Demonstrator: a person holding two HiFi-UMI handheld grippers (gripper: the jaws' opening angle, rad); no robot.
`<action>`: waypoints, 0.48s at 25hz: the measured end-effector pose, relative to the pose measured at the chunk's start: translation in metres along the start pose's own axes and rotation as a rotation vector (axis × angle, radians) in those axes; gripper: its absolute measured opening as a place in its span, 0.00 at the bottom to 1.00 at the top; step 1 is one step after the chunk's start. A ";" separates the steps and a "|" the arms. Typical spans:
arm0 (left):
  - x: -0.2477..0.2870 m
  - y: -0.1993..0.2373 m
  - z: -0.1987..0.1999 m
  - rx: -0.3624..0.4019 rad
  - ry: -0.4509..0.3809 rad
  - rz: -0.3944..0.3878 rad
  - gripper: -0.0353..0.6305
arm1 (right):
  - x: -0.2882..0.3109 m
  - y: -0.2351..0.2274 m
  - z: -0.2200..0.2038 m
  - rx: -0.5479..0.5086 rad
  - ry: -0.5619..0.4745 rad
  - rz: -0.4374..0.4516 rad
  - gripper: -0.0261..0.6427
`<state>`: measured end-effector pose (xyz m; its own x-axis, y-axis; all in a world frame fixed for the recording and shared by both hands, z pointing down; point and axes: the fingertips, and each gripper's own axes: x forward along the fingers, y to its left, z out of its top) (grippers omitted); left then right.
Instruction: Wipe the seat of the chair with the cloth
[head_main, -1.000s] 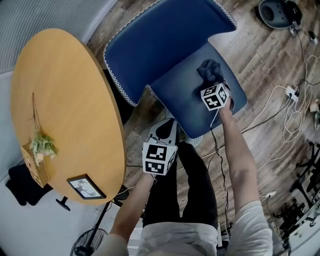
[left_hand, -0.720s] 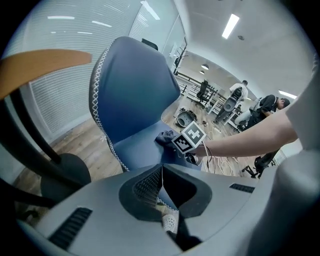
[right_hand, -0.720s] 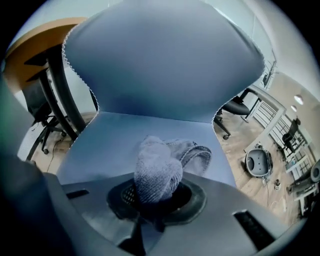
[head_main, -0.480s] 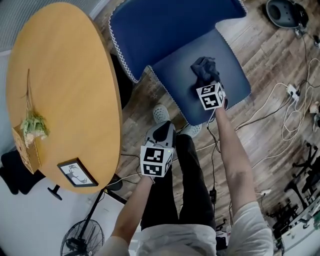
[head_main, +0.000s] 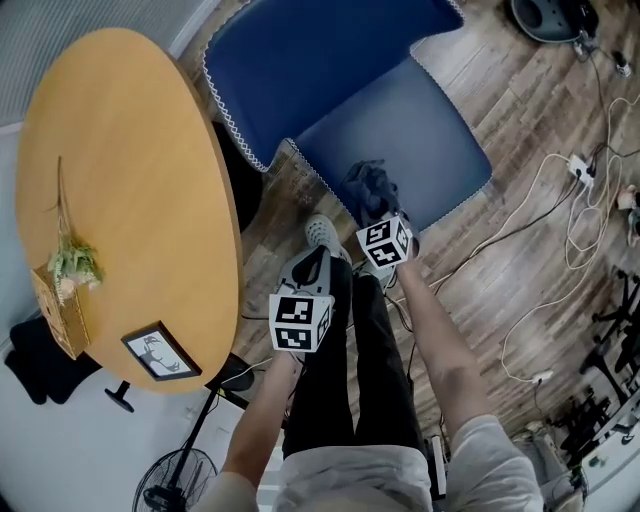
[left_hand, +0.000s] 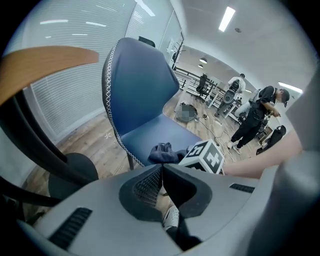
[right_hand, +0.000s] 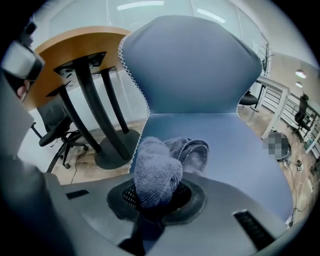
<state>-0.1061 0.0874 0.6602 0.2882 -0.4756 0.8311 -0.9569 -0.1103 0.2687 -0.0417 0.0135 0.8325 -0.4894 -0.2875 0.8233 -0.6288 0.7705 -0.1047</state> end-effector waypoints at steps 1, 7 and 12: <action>0.000 0.002 0.001 0.003 -0.001 0.003 0.09 | -0.001 0.009 -0.003 0.001 -0.003 0.013 0.13; 0.001 -0.018 0.006 0.030 0.002 -0.008 0.09 | -0.023 0.052 -0.029 0.015 -0.026 0.161 0.13; 0.006 -0.041 0.007 0.053 0.006 -0.041 0.09 | -0.045 0.082 -0.058 0.108 -0.022 0.372 0.13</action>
<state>-0.0657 0.0836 0.6508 0.3276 -0.4646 0.8227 -0.9447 -0.1762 0.2766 -0.0366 0.1227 0.8190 -0.7079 -0.0128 0.7062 -0.4657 0.7602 -0.4530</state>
